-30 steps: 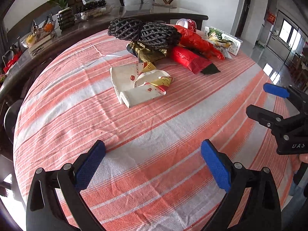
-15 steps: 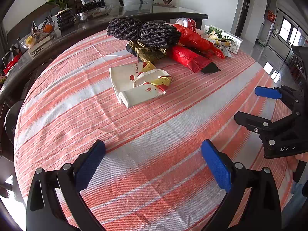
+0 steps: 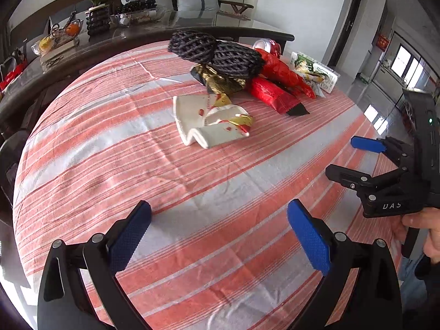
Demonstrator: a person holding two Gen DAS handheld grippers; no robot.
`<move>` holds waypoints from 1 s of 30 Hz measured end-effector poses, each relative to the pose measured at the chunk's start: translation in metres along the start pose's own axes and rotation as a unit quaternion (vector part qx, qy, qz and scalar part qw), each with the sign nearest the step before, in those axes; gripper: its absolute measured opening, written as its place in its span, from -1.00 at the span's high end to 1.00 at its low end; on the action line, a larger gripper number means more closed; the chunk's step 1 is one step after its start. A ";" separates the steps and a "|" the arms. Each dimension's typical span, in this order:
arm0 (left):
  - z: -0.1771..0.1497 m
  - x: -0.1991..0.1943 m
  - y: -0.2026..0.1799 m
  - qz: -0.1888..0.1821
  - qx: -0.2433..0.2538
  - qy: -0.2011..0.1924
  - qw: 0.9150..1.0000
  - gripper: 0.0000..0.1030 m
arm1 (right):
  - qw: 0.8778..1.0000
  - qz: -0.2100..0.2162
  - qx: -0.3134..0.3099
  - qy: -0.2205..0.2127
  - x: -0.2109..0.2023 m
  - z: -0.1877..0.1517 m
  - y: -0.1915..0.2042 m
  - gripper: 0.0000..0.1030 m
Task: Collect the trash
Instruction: 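Move the left tool back over the table toward the white paper wrapper, then grasp the white paper wrapper with the left tool while the right tool grasps the green snack bag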
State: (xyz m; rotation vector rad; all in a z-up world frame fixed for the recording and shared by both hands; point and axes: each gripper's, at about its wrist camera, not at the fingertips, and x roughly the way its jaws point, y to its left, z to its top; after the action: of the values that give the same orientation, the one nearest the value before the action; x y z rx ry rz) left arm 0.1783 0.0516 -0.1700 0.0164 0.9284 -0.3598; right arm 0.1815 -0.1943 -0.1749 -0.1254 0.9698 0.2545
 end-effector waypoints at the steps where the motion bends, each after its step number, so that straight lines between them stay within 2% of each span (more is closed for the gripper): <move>1: 0.003 -0.006 0.009 -0.002 -0.009 -0.007 1.000 -0.90 | 1.000 0.000 0.000 0.000 0.000 0.000 0.000 -0.91; 5: 0.031 -0.023 0.049 -0.021 -0.056 -0.043 0.997 -0.90 | 1.000 0.000 0.000 0.000 0.000 0.000 0.000 -0.91; 7: 0.052 -0.021 0.061 -0.036 -0.065 -0.062 0.995 -0.90 | 1.000 0.000 0.000 0.000 0.000 0.000 0.000 -0.91; 9: 0.071 -0.003 0.061 -0.043 -0.050 -0.057 0.996 -0.90 | 1.000 0.000 0.001 0.000 0.000 0.000 0.000 -0.91; 12: 0.088 0.038 0.054 -0.067 -0.012 -0.018 0.998 -0.90 | 1.000 0.000 0.001 0.000 0.000 0.000 0.000 -0.91; 14: 0.091 0.059 0.049 -0.067 0.009 0.001 0.998 -0.87 | 1.000 0.000 0.001 0.000 0.001 0.000 0.000 -0.91; 16: 0.091 0.065 0.040 -0.072 0.031 0.001 0.997 -0.85 | 1.000 0.000 0.001 0.000 0.000 0.000 0.000 -0.91; 18: 0.089 0.063 0.030 -0.115 0.051 0.004 0.992 -0.67 | 1.000 0.000 0.001 0.000 0.000 0.000 0.000 -0.91; 19: 0.087 0.063 0.025 -0.122 0.060 0.009 0.991 -0.63 | 1.000 0.000 0.001 0.000 0.001 0.001 0.000 -0.91; 22: 0.081 0.062 0.010 -0.108 0.095 0.008 0.990 -0.41 | 1.000 0.001 0.002 0.000 0.001 0.001 0.001 -0.91; 26: 0.074 0.054 0.002 -0.105 0.089 -0.007 0.990 -0.27 | 1.000 0.012 0.016 -0.005 -0.002 0.001 -0.005 -0.91; 29: 0.064 0.042 -0.001 -0.101 0.079 -0.017 0.992 -0.26 | 0.996 0.026 0.080 -0.030 -0.010 -0.001 -0.033 -0.91; 30: 0.061 0.039 -0.001 -0.092 0.075 -0.019 0.993 -0.29 | 0.995 0.019 0.090 -0.037 -0.012 0.001 -0.043 -0.91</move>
State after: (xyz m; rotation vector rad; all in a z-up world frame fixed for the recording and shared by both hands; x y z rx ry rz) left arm 0.2462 0.0289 -0.1638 0.0616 0.8650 -0.5979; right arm 0.1871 -0.2373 -0.1650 0.0677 0.9170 0.2045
